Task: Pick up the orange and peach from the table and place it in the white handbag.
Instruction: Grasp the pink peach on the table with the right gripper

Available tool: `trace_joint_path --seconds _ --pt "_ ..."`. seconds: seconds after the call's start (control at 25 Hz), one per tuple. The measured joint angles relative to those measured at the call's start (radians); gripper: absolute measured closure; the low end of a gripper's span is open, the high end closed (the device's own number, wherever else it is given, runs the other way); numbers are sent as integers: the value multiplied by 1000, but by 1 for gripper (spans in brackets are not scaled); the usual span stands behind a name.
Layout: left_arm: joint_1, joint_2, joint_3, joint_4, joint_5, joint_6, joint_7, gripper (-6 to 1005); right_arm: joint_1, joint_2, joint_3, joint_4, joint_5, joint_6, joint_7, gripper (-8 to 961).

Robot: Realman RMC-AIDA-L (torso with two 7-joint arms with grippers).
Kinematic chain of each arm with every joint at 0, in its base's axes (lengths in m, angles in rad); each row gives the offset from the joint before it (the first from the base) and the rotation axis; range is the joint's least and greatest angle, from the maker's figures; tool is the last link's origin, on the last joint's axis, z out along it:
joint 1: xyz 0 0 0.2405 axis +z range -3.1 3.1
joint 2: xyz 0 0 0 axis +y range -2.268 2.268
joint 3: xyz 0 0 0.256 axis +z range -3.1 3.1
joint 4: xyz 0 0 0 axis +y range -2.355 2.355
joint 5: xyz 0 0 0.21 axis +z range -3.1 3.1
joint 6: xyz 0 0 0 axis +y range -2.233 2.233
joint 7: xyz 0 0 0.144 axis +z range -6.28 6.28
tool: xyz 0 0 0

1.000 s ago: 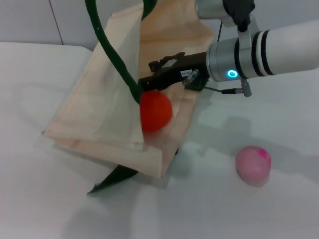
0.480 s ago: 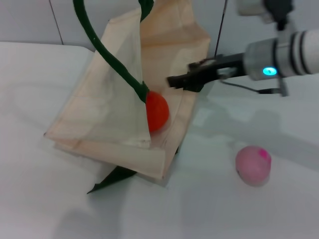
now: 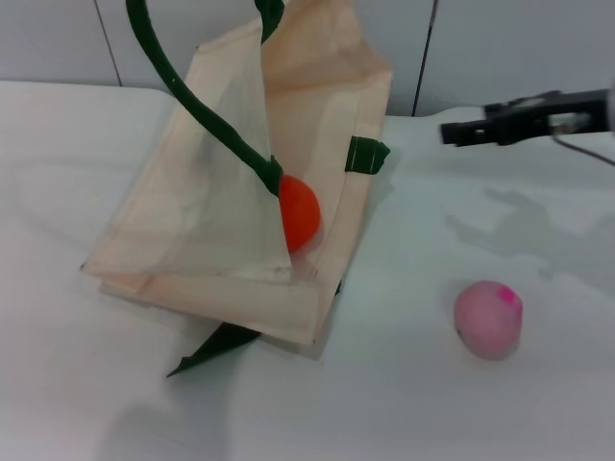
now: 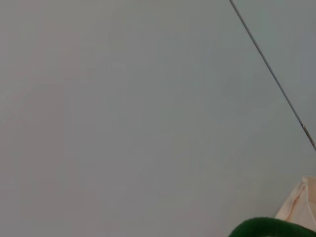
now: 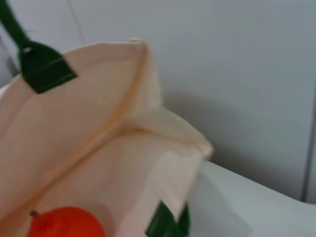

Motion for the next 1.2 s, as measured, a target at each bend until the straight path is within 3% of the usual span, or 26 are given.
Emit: trace_joint_path --seconds 0.28,0.6,0.88,1.2 --pt "6 0 0 -6 27 1 0 876 -46 97 221 -200 -267 184 34 64" --pt "3 1 0 -24 40 3 0 876 -57 99 225 -210 -327 275 58 65" --pt "6 2 0 -36 71 11 2 878 -45 97 227 -209 -476 355 97 73" --pt "11 3 -9 -42 90 5 1 878 -46 100 226 -208 -495 472 101 81"
